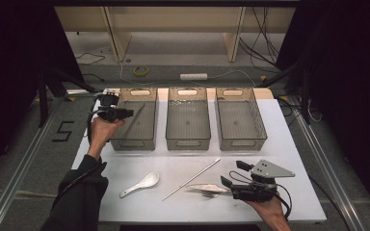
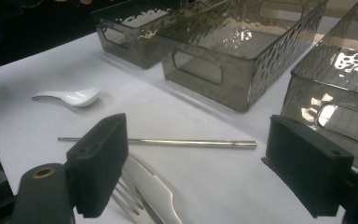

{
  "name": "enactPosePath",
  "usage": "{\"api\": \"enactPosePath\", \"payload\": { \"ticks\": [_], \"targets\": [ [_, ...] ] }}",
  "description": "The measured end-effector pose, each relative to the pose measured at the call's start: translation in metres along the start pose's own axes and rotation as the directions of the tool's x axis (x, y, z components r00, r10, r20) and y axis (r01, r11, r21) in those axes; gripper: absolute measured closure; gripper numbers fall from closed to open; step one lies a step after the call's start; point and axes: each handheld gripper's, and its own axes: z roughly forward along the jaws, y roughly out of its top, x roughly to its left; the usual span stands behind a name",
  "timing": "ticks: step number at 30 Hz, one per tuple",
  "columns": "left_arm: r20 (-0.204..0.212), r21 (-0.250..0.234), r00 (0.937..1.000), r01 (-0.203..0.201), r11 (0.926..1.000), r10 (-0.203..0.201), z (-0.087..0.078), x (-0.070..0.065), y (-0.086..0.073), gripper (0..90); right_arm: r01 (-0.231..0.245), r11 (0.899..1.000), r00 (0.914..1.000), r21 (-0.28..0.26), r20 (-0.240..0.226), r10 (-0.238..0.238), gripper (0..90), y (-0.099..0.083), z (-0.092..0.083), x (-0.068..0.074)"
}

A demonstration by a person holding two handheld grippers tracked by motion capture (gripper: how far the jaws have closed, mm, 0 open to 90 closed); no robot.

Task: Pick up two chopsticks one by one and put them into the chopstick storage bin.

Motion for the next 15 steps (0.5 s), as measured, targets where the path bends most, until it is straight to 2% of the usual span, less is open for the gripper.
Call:
{"api": "enactPosePath", "payload": {
  "ticks": [3,6,10,14,15],
  "targets": [
    [0.028,-0.008,0.9996,-0.001,1.0000,0.001,-0.008,-0.009,0.002,44.6,-0.001,1.000,1.0000,-0.003,-0.001,0.001,21.8,0.000,-0.001,0.000],
    [0.048,-0.001,0.9984,-0.030,0.9995,0.030,-0.016,-0.023,0.002,36.2,0.000,1.000,1.0000,-0.003,0.000,0.000,21.8,0.001,-0.001,0.000],
    [0.087,0.010,0.9929,-0.081,0.9966,0.080,-0.027,-0.044,0.004,29.8,0.001,1.000,1.0000,-0.005,0.001,-0.001,21.8,0.001,-0.002,0.000],
    [0.120,0.016,0.9807,-0.157,0.9875,0.154,-0.036,-0.066,0.002,26.1,-0.003,1.000,1.0000,-0.009,0.001,0.003,21.8,0.001,-0.003,-0.001],
    [0.135,0.013,0.9750,-0.180,0.9835,0.177,-0.038,-0.070,0.001,25.2,-0.004,1.000,1.0000,-0.008,0.001,0.004,21.8,0.001,-0.003,-0.001]
  ]
}}
